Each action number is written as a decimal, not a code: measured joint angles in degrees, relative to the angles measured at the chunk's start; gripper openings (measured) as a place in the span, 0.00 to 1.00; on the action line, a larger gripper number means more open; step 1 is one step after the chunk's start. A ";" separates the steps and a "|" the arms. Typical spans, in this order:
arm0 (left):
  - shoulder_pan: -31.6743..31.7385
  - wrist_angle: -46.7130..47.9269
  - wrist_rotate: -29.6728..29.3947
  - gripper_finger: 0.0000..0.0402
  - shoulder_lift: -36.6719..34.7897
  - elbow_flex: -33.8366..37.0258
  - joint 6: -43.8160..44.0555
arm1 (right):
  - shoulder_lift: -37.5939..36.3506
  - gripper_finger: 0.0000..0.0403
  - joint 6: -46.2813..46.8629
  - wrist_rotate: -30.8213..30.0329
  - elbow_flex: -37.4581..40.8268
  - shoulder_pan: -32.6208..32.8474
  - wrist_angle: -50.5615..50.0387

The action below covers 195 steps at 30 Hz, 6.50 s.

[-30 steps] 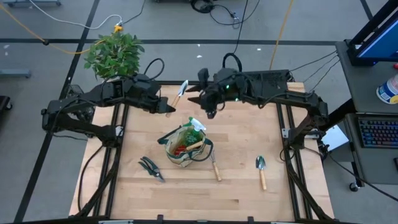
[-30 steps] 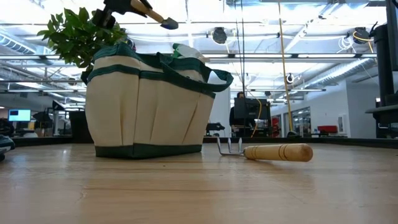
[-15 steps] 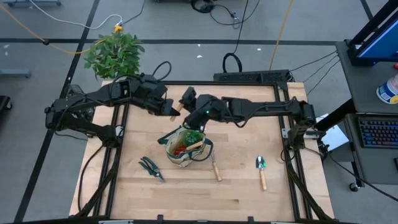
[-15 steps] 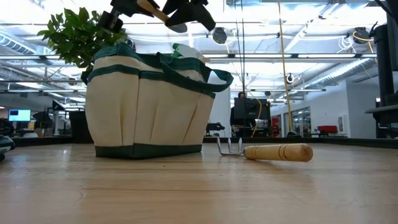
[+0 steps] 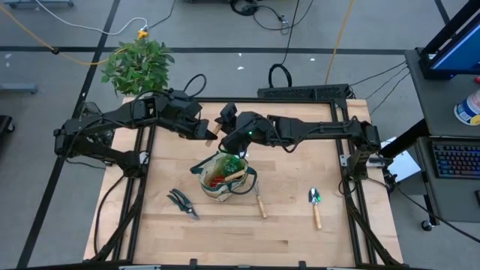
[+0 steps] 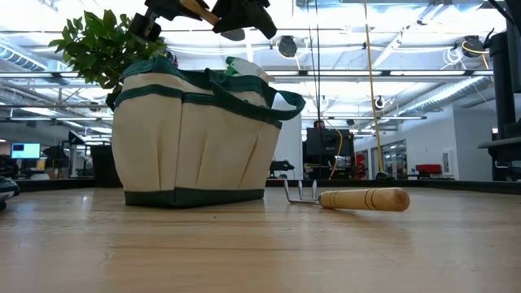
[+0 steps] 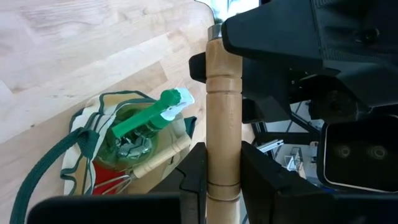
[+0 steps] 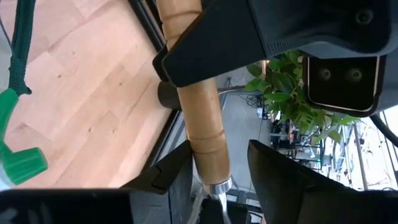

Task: Pick & Place Garden tools in Gardening bag
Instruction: Put the brown trowel into the brown bag, then put the brown hand rake into the brown bag

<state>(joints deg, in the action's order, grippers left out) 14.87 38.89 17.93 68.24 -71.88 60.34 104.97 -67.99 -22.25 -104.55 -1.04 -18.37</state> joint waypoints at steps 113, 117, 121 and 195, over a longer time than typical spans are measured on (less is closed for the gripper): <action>-45.18 -31.90 -44.78 0.77 -32.64 45.76 -31.29 | 1.39 0.15 72.00 43.40 7.95 2.27 29.46; -45.18 -35.74 -43.47 0.77 -34.24 49.66 -31.22 | 1.86 0.15 76.54 43.10 14.31 2.32 37.71; -45.12 -35.50 -43.39 0.77 -36.92 51.55 -31.84 | 1.46 0.15 79.49 39.05 19.45 2.27 44.85; -25.38 -23.77 -21.92 0.77 -49.25 51.93 -39.67 | 5.58 0.37 81.41 -3.34 29.62 13.57 54.05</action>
<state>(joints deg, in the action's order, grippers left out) -10.50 15.11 -3.99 18.98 -19.94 20.67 110.55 13.43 -25.59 -74.94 12.53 35.68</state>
